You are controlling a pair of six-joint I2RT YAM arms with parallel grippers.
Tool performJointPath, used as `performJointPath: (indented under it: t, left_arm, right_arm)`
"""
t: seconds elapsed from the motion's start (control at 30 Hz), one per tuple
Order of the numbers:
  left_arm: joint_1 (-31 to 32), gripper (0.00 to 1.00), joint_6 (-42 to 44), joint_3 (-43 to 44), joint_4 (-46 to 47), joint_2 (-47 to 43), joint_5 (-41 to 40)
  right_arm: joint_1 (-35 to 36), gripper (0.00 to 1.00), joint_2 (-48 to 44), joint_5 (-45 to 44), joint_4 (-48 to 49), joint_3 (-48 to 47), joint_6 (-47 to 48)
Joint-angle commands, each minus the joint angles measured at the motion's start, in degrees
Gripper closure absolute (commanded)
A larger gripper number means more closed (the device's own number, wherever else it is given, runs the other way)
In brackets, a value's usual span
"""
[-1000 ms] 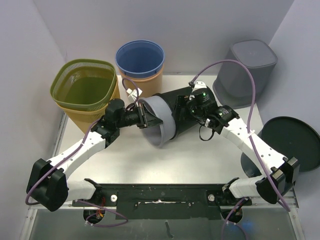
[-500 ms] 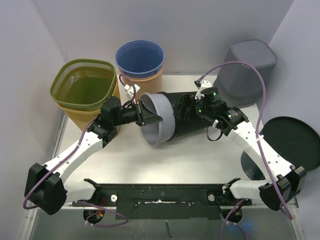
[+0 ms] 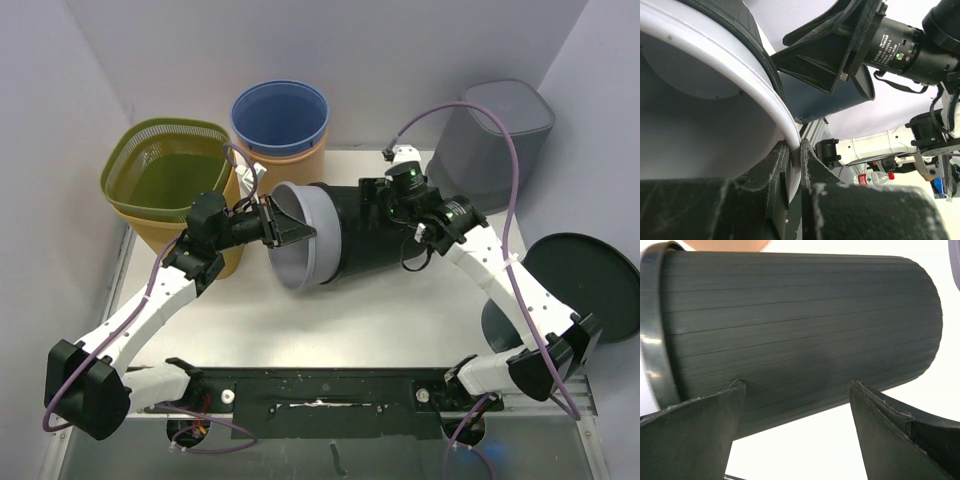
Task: Turn the large container upside down
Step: Adjust the container at the center of the board, then pick up the container from the container.
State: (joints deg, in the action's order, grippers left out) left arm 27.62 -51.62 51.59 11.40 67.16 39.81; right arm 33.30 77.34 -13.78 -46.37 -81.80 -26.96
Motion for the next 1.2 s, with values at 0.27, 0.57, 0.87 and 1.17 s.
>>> performJointPath:
  t: [0.27, 0.57, 0.87, 1.17]
  left_arm:
    - [0.2, 1.0, 0.4, 3.9, 11.6, -3.0, 1.7]
    - [0.2, 1.0, 0.6, 4.1, 11.4, -2.9, 1.8]
    - [0.2, 1.0, 0.9, 3.9, 11.4, -3.1, 1.6]
    - [0.1, 1.0, 0.8, 4.0, 11.6, -2.9, 1.6]
  right_arm:
    - [9.5, 0.12, 7.5, -8.0, 1.3, -13.0, 4.0]
    - [12.8, 0.12, 5.5, -9.4, 6.0, -11.5, 5.3]
    - [15.0, 0.12, 5.3, -12.6, 5.9, -12.9, 6.0]
    - [16.4, 0.12, 4.1, -13.0, 7.1, -12.6, 6.8]
